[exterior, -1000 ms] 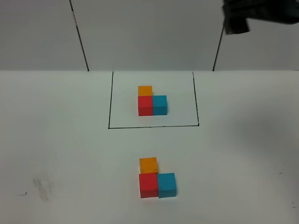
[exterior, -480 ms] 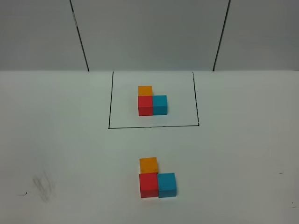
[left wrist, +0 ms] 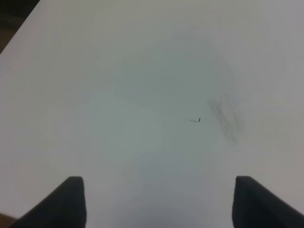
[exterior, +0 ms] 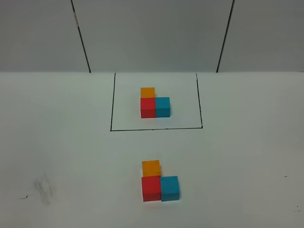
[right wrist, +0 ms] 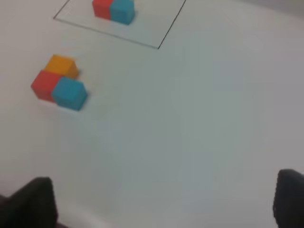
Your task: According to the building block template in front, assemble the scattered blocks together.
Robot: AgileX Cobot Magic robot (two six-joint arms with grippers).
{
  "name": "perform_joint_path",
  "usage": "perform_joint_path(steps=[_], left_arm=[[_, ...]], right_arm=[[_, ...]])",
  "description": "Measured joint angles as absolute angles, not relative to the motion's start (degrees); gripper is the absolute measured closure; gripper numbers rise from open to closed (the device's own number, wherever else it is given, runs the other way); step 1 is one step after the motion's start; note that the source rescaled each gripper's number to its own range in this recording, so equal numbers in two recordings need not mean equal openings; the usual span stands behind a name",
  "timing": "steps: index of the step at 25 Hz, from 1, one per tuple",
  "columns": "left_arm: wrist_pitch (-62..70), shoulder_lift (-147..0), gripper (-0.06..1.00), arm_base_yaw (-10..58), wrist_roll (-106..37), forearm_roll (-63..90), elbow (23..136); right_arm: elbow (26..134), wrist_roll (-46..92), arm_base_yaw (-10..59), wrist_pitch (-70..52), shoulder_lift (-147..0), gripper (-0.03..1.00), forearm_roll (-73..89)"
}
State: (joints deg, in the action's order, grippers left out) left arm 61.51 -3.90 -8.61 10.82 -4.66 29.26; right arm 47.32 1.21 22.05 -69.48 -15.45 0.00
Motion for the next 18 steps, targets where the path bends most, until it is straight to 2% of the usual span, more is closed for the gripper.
perform_joint_path(steps=[3,6,18], left_arm=[[61.51,-3.9,0.46,-8.61,10.82,-4.66,29.26],[61.51,-3.9,0.46,-8.61,10.82,-4.66,29.26],[61.51,-3.9,0.46,-8.61,10.82,-4.66,29.26]], right_arm=[[40.43,1.33,22.05,-67.1,-11.0,0.26,0.31],[35.4,1.33,22.05,-64.58,-7.6,0.32,0.49],[28.23,3.75,22.05,-61.19,-4.25,0.33,0.55]])
